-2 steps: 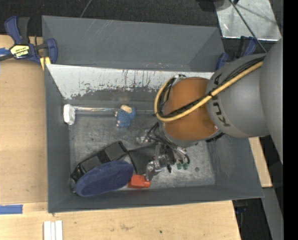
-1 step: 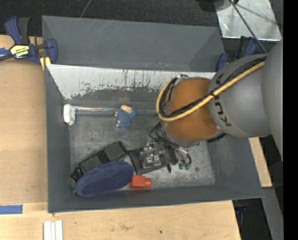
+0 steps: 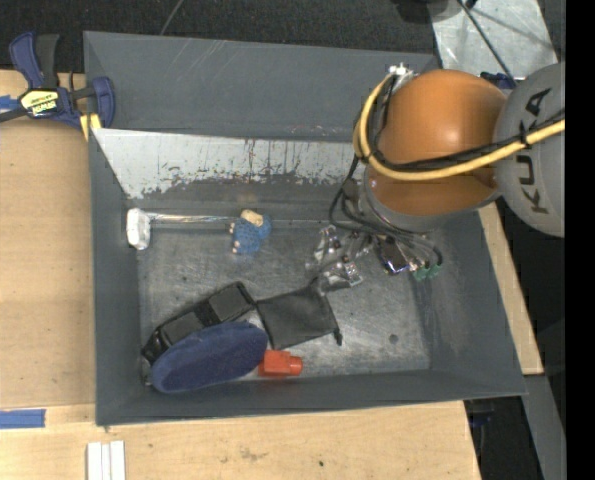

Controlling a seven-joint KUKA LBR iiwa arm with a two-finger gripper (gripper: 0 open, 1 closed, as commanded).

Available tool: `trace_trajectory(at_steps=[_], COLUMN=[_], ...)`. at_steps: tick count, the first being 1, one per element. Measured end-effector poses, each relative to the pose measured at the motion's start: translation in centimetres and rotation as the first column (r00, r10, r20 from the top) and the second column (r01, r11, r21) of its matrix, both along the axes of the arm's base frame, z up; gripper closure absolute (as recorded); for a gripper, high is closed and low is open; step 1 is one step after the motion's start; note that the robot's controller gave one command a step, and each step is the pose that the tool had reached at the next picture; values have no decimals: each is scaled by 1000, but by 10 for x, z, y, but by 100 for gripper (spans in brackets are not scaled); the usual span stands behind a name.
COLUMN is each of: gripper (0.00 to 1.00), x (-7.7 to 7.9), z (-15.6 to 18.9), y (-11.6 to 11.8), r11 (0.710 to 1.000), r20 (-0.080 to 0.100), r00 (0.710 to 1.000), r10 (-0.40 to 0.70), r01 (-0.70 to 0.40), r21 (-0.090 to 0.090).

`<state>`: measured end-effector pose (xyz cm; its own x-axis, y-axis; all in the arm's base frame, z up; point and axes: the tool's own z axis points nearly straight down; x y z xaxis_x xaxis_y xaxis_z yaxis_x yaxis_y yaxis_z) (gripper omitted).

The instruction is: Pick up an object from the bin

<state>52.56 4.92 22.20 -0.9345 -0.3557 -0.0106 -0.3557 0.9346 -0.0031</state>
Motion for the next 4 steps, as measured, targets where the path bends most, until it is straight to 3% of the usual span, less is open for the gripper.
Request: trace_trajectory(at_steps=[1, 2, 3, 4], gripper=[0, 0, 100, 0], x=[-1, 11, 13, 13], z=[-3, -126, -122, -122], y=[0, 6, 6, 6], r11=[1000, 1000, 1000, 1000], r20=[-7, -15, -8, -8], r00=[1000, 999, 1000, 1000], r10=[0, 28, 28, 28], r01=[0, -28, -28, -28], r21=[0, 0, 0, 0])
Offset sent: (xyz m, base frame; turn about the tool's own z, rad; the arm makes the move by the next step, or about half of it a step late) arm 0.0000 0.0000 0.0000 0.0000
